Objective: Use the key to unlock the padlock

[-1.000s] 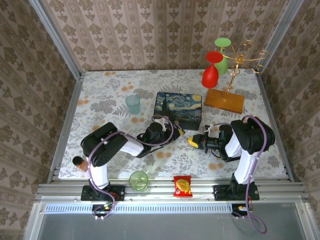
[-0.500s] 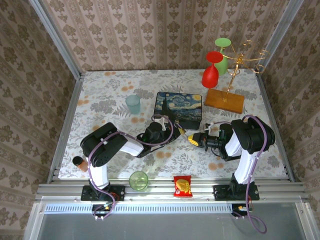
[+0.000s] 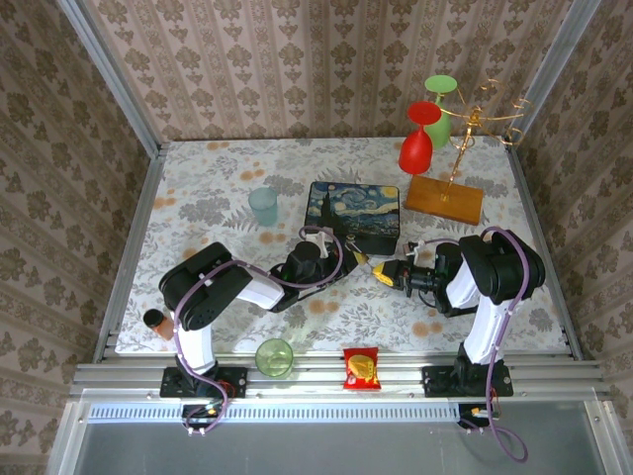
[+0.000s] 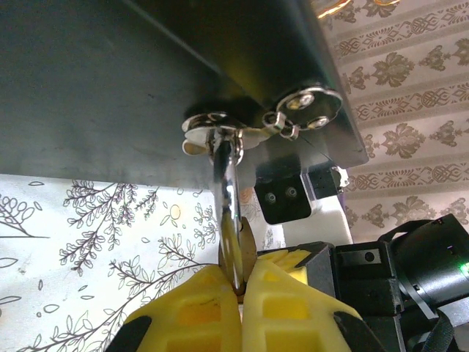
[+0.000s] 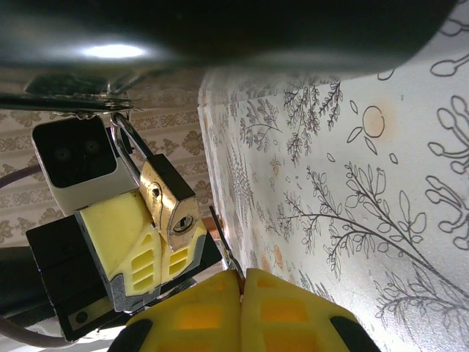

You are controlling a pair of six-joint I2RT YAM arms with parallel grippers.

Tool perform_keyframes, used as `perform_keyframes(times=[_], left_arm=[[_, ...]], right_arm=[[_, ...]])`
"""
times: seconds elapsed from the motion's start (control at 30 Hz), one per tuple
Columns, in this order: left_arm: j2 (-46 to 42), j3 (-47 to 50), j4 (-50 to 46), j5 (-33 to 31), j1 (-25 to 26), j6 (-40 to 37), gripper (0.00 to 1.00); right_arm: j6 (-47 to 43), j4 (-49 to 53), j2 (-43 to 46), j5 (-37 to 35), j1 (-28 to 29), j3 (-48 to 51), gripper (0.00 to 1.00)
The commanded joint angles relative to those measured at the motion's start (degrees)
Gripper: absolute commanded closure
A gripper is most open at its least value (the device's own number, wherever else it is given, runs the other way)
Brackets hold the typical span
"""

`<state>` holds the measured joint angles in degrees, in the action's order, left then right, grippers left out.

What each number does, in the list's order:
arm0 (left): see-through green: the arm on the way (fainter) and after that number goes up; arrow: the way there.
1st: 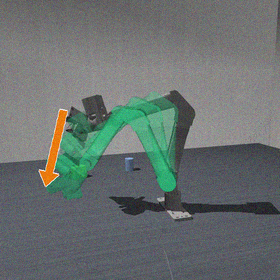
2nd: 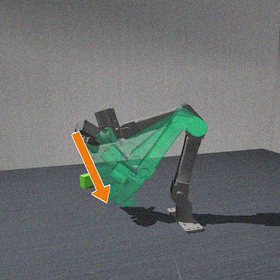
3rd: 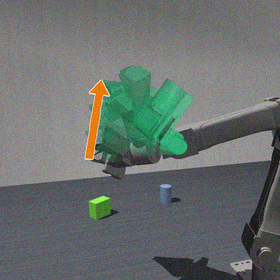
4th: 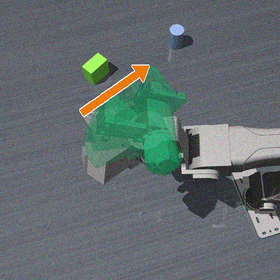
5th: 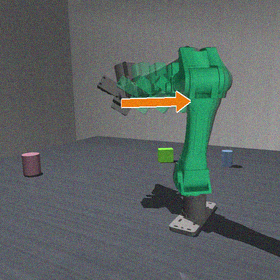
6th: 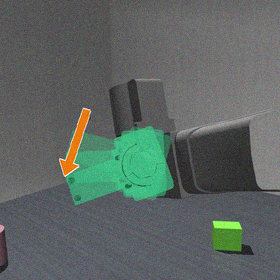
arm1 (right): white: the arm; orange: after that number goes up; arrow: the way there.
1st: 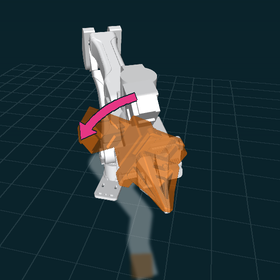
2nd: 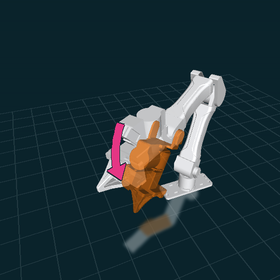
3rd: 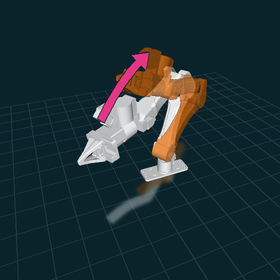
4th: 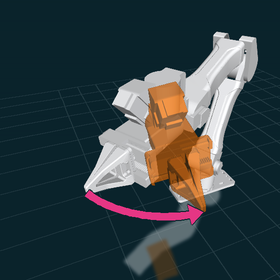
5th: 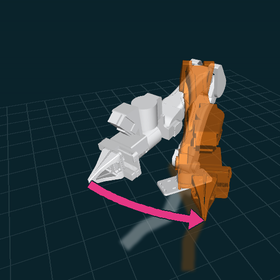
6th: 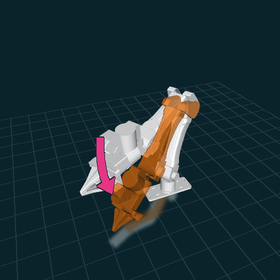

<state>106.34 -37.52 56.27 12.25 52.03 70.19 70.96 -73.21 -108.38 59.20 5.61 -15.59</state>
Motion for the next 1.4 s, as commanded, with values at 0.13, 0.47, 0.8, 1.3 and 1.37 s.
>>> perform_keyframes(times=[0.13,0.47,0.8,1.3,1.37], left_arm=[[0.3,-0.2,6.3,0.0,0.0,0.5,1.0],[2.3,-0.1,9.3,-0.1,0.5,2.4,1.0],[2.8,-0.1,11.2,0.0,2.2,4.0,1.0],[1.3,-1.3,13.2,-0.6,4.4,7.0,1.0],[1.6,-1.6,12.3,-0.5,4.6,6.8,1.0]], right_arm=[[-0.3,-1.5,3.0,1.2,-0.3,0.8,1.0],[-0.6,-1.6,3.4,1.3,-0.4,0.9,1.0],[-0.3,-1.6,2.4,0.5,-1.0,-0.7,1.0],[-1.1,-2.0,4.1,-4.0,0.2,-0.8,1.0],[-1.2,-1.8,6.2,-5.3,1.3,-0.8,1.0]])
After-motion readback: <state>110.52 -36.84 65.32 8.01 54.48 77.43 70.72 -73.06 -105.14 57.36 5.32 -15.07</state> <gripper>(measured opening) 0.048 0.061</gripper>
